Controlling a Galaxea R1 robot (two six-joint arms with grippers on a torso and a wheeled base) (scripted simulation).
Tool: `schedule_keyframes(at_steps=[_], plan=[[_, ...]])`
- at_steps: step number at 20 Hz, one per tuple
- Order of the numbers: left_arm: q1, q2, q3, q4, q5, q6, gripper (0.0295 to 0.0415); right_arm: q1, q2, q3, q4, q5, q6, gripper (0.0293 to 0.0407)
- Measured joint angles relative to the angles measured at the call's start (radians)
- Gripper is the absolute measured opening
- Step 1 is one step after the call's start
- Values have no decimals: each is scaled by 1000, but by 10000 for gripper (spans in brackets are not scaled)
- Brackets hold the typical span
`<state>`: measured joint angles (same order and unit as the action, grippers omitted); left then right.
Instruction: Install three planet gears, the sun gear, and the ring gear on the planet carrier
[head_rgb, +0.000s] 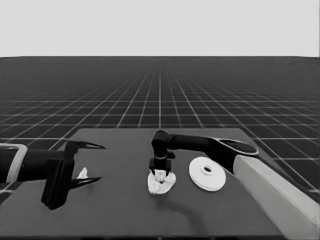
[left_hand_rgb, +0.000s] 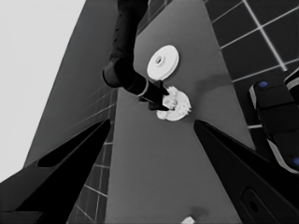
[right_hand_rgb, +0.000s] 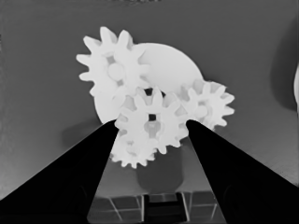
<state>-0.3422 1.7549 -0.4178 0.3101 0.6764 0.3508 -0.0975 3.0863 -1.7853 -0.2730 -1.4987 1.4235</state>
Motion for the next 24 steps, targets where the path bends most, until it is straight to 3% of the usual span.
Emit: schedule_keyframes(at_steps=[24], plan=[[0, 0, 0, 0, 0, 0, 385, 0, 0, 0, 0, 0, 251, 309]])
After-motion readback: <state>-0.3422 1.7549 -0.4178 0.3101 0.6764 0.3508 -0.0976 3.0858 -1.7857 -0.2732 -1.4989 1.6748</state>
